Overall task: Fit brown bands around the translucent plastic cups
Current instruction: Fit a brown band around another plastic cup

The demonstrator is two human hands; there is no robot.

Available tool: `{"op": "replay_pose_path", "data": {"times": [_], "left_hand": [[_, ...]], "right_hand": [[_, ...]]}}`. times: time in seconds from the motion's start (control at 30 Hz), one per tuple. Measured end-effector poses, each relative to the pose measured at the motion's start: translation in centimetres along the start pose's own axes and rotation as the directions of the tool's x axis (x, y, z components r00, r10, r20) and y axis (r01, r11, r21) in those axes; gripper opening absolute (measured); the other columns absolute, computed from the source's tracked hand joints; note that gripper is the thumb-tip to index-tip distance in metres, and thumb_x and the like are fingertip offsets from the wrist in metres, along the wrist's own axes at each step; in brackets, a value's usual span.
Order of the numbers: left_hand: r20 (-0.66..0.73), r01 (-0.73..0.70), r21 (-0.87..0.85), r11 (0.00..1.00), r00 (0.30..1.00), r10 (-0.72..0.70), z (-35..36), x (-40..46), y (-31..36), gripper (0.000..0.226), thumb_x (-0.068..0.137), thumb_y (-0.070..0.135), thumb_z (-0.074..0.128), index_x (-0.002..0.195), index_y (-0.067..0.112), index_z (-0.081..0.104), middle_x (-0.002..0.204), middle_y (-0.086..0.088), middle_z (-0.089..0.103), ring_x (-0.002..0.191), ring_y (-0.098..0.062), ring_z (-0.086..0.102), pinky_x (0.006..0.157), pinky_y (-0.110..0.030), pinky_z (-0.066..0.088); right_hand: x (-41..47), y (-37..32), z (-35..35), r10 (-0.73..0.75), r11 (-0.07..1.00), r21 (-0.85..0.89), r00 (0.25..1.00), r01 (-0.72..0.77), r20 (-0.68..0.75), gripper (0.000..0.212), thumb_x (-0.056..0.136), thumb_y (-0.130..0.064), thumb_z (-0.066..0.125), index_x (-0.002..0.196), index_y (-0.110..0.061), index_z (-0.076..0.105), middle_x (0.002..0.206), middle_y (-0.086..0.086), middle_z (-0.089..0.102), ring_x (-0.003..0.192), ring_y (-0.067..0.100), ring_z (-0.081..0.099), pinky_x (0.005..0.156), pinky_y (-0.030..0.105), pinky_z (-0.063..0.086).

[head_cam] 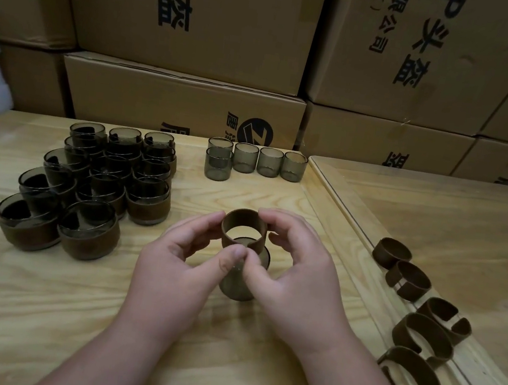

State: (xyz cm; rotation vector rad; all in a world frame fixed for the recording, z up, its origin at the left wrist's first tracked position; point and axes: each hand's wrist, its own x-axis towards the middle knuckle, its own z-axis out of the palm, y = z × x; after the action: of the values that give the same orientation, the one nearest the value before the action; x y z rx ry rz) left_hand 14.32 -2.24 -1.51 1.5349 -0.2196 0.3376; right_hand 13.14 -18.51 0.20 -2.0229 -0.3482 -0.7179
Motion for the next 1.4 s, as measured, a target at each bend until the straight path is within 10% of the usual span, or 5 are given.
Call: {"op": "replay_pose_path", "data": {"times": [0.33, 0.5, 0.7, 1.4], "left_hand": [[0.003, 0.091, -0.152, 0.984, 0.996, -0.092, 0.2, 0.4, -0.1, 0.055, 0.061, 0.028, 0.084, 0.115, 0.023, 0.073, 0.102, 0.005, 0.080, 0.097, -0.010, 0.076, 0.078, -0.014, 0.056], [-0.030, 0.088, -0.034, 0.996, 0.996, -0.089, 0.2, 0.1, 0.0, 0.058, 0.061, 0.035, 0.097, 0.115, 0.030, 0.075, 0.105, 0.010, 0.080, 0.107, -0.009, 0.073, 0.101, -0.036, 0.055], [-0.043, 0.027, 0.099, 0.995, 0.999, -0.022, 0.1, 0.1, -0.1, 0.044, 0.073, 0.015, 0.091, 0.111, 0.033, 0.077, 0.099, 0.025, 0.077, 0.100, 0.008, 0.070, 0.082, -0.004, 0.049], [-0.036, -0.136, 0.278, 0.951, 0.988, 0.152, 0.2, -1.1, 2.3, 0.049, 0.062, 0.025, 0.076, 0.106, 0.045, 0.070, 0.099, 0.026, 0.072, 0.097, 0.016, 0.066, 0.087, 0.000, 0.042]], "right_hand": [[-0.3, -0.1, 0.6, 0.120, 0.992, -0.037, 0.993, -0.119, 0.015, 0.050, 0.081, -0.025, 0.078, 0.128, -0.030, 0.065, 0.121, -0.023, 0.063, 0.118, -0.004, 0.056, 0.096, 0.007, 0.042], [-0.4, -0.6, 0.6, 0.157, 0.982, -0.110, 0.988, -0.156, -0.002, 0.056, 0.077, -0.035, 0.073, 0.133, -0.030, 0.066, 0.122, -0.024, 0.065, 0.121, -0.009, 0.054, 0.098, 0.001, 0.036], [-0.4, -0.9, 0.9, 0.218, 0.968, -0.115, 0.974, -0.224, -0.066, 0.060, 0.073, -0.038, 0.064, 0.132, -0.035, 0.068, 0.122, -0.021, 0.072, 0.118, -0.008, 0.059, 0.099, 0.008, 0.044], [-1.3, -2.0, 0.1, 0.225, 0.962, -0.127, 0.966, -0.241, -0.127, 0.060, 0.069, -0.025, 0.058, 0.127, -0.030, 0.073, 0.111, -0.015, 0.075, 0.097, -0.004, 0.066, 0.088, 0.003, 0.045]]}}
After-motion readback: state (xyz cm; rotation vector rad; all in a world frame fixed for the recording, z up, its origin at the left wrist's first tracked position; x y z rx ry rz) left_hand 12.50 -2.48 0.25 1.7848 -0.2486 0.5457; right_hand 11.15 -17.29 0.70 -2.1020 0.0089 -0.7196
